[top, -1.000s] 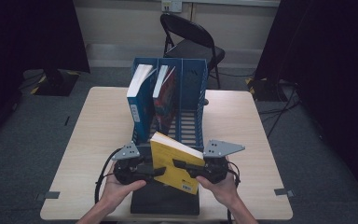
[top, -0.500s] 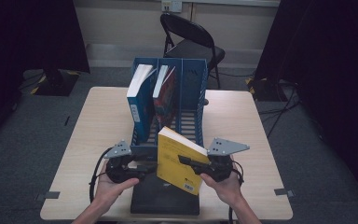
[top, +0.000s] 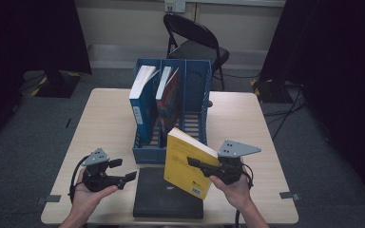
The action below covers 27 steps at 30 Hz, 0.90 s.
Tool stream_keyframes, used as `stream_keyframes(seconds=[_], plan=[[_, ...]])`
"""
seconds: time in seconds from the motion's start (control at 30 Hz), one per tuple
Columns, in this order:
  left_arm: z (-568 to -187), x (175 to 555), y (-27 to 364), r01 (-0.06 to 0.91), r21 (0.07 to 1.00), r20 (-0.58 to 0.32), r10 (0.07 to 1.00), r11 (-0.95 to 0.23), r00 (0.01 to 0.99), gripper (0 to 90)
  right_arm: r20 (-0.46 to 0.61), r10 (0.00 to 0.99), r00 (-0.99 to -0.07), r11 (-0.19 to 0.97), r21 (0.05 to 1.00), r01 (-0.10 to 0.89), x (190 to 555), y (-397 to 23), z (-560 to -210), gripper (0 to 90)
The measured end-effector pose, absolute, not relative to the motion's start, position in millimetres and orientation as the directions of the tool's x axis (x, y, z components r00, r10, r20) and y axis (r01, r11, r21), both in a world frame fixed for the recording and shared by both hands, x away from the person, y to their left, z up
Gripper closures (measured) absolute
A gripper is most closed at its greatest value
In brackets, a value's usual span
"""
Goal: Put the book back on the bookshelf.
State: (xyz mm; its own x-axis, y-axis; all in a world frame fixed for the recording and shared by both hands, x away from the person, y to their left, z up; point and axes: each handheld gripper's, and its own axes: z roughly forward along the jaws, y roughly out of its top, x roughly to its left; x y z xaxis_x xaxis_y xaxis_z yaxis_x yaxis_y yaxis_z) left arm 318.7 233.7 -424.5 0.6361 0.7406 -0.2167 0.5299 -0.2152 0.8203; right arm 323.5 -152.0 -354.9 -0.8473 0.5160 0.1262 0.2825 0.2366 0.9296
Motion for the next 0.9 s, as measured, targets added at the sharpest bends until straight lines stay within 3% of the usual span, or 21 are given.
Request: stream_keyframes(seconds=[0.1,0.37,0.9], plan=[[-428.0,320.0,242.4,0.533,0.818,-0.185,0.777,-0.218,0.601,19.8,0.134,0.517,-0.845,0.232,0.929,0.289,324.0,-153.4,-355.0,75.8],[-438.0,323.0,249.1,0.532,0.810,-0.179,0.761,-0.246,0.624,17.7,0.145,0.539,-0.830,0.223,0.925,0.307,325.7,-159.2,-350.8,75.8],[-453.2,334.1,264.9,0.589,0.784,-0.159,0.853,-0.197,0.498,15.7,0.148,0.546,-0.825,0.191,0.936,0.295,329.3,-158.0,-336.7,75.9]])
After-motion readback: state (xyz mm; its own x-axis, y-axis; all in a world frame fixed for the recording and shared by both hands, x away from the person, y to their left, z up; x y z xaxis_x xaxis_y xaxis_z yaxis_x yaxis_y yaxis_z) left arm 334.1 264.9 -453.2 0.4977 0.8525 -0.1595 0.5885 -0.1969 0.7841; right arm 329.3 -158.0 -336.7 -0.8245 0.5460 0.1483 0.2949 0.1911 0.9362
